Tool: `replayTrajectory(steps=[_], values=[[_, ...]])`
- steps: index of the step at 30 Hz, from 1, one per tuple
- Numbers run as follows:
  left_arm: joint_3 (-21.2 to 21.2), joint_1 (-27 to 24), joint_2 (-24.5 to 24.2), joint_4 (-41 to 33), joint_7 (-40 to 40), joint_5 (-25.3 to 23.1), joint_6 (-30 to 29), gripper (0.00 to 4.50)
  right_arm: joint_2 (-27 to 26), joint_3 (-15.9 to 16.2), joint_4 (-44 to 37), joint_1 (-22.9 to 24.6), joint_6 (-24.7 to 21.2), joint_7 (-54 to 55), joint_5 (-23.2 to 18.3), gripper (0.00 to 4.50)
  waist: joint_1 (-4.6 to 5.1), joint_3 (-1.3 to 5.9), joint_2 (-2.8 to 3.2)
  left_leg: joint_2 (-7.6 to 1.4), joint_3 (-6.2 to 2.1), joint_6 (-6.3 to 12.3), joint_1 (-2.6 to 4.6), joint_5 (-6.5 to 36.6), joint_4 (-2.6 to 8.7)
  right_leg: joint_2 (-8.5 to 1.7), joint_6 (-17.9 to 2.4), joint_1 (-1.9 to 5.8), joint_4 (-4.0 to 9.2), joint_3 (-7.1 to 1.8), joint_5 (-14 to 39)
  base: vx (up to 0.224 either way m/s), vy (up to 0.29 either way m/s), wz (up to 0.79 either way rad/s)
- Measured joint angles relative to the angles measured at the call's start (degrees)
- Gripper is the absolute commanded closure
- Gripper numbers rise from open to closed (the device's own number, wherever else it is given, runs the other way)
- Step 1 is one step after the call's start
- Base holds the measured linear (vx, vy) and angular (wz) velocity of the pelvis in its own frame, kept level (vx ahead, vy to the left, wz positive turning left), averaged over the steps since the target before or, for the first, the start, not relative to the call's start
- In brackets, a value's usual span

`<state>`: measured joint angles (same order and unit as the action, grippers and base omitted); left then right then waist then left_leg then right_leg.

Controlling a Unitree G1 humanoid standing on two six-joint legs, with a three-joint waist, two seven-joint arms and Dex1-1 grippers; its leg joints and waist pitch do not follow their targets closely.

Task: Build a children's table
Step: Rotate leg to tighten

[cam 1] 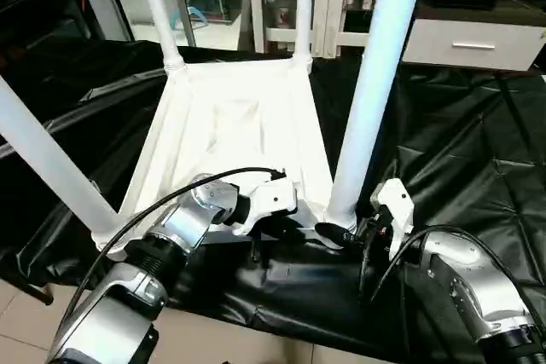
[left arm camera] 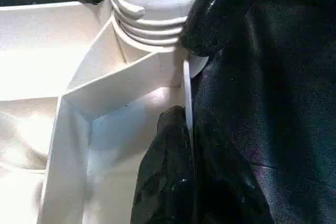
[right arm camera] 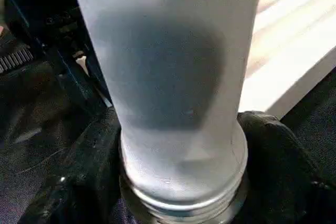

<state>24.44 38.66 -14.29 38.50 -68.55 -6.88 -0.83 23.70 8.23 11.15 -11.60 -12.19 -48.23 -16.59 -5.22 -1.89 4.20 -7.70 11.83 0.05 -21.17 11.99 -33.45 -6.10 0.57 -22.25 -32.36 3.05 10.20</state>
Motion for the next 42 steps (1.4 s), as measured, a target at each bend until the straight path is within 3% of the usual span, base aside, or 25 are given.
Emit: replayTrajectory(steps=[6,9,12,16,18,24,25,26,29,32,37,40,42], values=[[-0.46,-0.08,-0.46,0.14,0.37,-0.08,-0.76,4.50,-2.77,0.04,1.93,-0.27,2.55,2.26,1.76,1.69,0.38,-0.01,-0.20,-0.02,0.00,-0.02,0.11,-0.01,-0.11,0.00,0.00,0.03,-0.23,-0.02,0.00,0.000,0.000,0.00],[-3.23,2.69,2.56,6.72,8.84,-1.33,-1.75,4.50,-11.52,-1.12,10.26,-4.37,7.01,17.05,5.50,1.74,2.12,-0.02,-0.51,-0.02,-0.03,-0.30,0.30,-0.17,-0.32,-0.03,-0.14,0.02,-0.64,-0.10,-0.09,-0.037,-0.009,-0.02],[-3.86,3.67,5.28,9.39,14.23,-1.81,-2.34,4.50,-14.03,-1.30,13.84,-6.21,8.94,25.90,7.05,1.75,3.22,-0.09,-0.48,-0.01,-0.03,-0.30,0.38,-0.17,-0.31,-0.08,0.16,0.07,-0.43,-0.07,0.10,-0.061,0.007,-0.04],[-4.65,6.73,11.11,15.70,26.92,-2.40,-4.45,4.50,-19.02,-3.69,21.87,-11.68,10.51,39.48,10.11,1.77,3.79,-0.19,0.20,0.01,-0.09,-0.28,0.87,-0.15,-0.18,-0.10,0.27,0.35,0.37,0.16,0.18,-0.043,0.014,-0.01],[-5.04,7.63,12.74,17.36,30.84,-2.50,-4.64,4.50,-21.28,-5.09,25.20,-13.98,11.39,43.58,10.32,1.78,4.07,-0.23,0.19,0.01,-0.29,-0.28,0.81,-0.15,-0.16,-0.19,0.31,0.45,0.69,0.55,0.21,0.000,0.000,0.00],[-5.48,8.81,13.57,19.85,32.29,-3.54,-3.31,4.50,-23.12,-7.02,30.19,-15.59,16.93,43.72,10.32,1.78,4.79,-0.23,0.24,0.04,-0.41,-0.27,0.49,-0.15,0.18,-0.23,0.32,0.55,1.59,0.81,0.21,0.000,0.000,0.00],[-5.39,8.81,13.23,19.94,31.77,-3.77,-2.65,4.50,-22.86,-7.20,30.10,-15.09,17.94,42.63,10.29,1.78,4.72,-0.23,0.25,0.05,-0.41,-0.27,0.46,-0.15,0.18,-0.23,0.30,0.54,1.58,0.80,0.21,0.000,0.000,0.00],[-5.32,8.81,12.99,19.98,31.22,-3.94,-2.23,4.50,-22.56,-7.23,30.06,-14.73,18.75,41.75,10.28,1.22,4.69,-0.22,0.25,0.04,-0.41,-0.27,0.42,-0.15,0.19,-0.23,0.26,0.52,1.57,0.79,0.18,0.000,0.000,0.00],[-4.52,8.69,12.02,19.70,28.41,-4.02,-0.22,4.50,-20.52,-7.09,27.34,-12.67,19.39,36.52,9.08,1.00,4.07,-0.13,0.39,0.04,-0.33,-0.25,0.16,-0.17,0.22,-0.24,-0.44,0.56,1.32,0.73,-0.31,0.000,0.000,0.00],[-4.04,7.49,9.69,17.74,23.10,-3.96,2.04,4.50,-16.46,-6.06,22.05,-9.49,17.01,27.59,6.29,0.66,3.07,-0.07,0.50,0.02,-0.33,-0.25,0.15,-0.17,0.27,-0.24,-0.63,0.40,1.08,0.76,-1.09,0.000,0.000,0.00],[-2.67,4.57,5.37,12.86,10.13,-2.25,6.08,4.50,-4.08,-1.57,11.92,-3.45,13.09,9.54,4.83,0.66,1.07,0.20,0.95,-0.12,-0.32,-0.24,0.18,-0.19,0.48,-0.24,-0.03,0.29,0.51,0.85,-0.67,0.037,-0.015,0.02],[-2.01,3.80,4.21,11.00,5.31,-1.41,6.90,4.50,1.29,-1.02,7.33,-0.94,9.67,1.34,2.55,0.66,-0.36,0.25,1.02,-0.33,-0.28,-0.23,0.18,-0.20,0.33,-0.21,0.23,0.24,0.18,0.97,-0.17,0.052,-0.017,0.01],[-1.98,3.60,3.87,10.50,3.96,-1.23,7.03,4.50,2.29,-1.11,6.24,-0.48,8.20,-0.87,1.51,0.66,-0.69,0.26,1.02,-0.37,-0.23,-0.03,0.15,-0.32,0.32,-0.20,0.17,0.19,0.12,0.99,-0.07,0.000,0.000,0.00]])
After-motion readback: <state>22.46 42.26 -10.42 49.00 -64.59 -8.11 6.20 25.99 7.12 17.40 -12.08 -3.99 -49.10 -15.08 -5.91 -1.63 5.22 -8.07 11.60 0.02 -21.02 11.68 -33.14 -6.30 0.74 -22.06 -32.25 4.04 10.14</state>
